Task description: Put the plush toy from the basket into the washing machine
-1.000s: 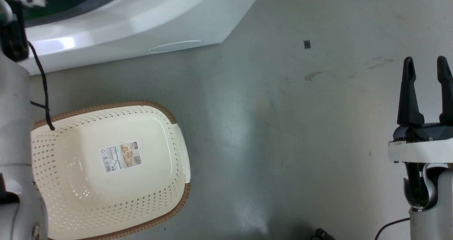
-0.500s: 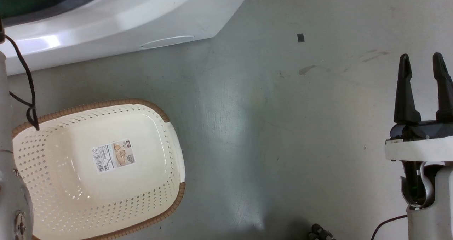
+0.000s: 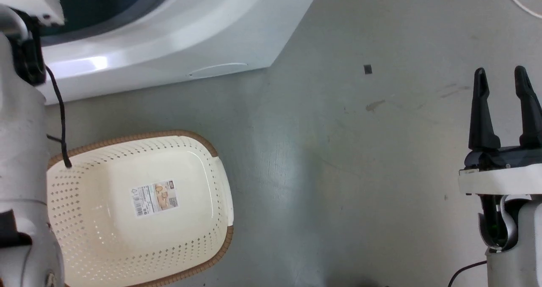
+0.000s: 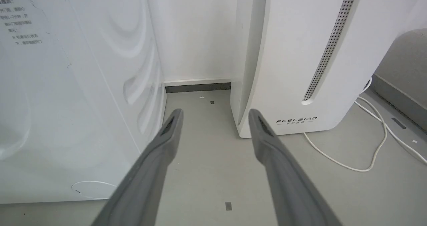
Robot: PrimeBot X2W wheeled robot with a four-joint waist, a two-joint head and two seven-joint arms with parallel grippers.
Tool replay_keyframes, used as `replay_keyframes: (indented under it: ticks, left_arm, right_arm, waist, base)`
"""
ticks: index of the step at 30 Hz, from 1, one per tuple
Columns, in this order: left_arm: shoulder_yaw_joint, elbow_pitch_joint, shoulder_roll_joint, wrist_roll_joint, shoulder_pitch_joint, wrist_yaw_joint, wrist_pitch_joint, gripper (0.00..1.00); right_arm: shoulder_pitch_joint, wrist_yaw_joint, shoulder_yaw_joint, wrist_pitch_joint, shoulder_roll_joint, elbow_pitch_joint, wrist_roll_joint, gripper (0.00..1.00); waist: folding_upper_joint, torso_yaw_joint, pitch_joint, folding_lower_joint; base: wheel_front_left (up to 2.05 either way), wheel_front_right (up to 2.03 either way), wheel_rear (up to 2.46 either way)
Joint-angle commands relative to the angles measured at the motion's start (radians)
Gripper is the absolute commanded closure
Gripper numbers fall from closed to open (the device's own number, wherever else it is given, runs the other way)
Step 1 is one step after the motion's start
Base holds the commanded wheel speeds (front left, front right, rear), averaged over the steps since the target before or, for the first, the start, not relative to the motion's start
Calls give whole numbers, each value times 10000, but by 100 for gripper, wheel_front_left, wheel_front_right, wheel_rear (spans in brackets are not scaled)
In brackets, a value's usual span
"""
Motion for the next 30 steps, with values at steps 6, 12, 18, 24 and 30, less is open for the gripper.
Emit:
replay_keyframes:
  ticks: [6, 12, 18, 24, 30]
  left_arm:
    - [279, -531, -367, -243, 1043, 23, -53, 0]
    - [499, -1471, -616, -210, 2311, -104, -53, 0]
    - [633, -2589, -931, -19, 3616, -94, -53, 0]
    - [701, -4064, -1556, 190, 5116, -150, -53, 0]
    - [526, -4736, -2043, 410, 6373, -341, -53, 0]
  right_arm:
    - [336, -9, 17, -42, -8, 94, -189, 0]
    - [577, -9, 46, -42, -8, 132, -285, 0]
    - [828, -9, 166, -42, -8, 162, -438, 0]
    - [1125, -9, 187, -42, -8, 185, -586, 0]
    - [1557, -9, 217, -42, -8, 209, -727, 0]
  waist:
    - [0, 267, -812, 0]
    - [0, 485, -1523, 0]
    - [0, 737, -2184, 0]
    - [0, 1094, -2923, 0]
    - [0, 1484, -3723, 0]
  base:
    - [0, 0, 0]
    - [0, 0, 0]
    - [0, 0, 0]
    - [0, 0, 0]
    - [0, 0, 0]
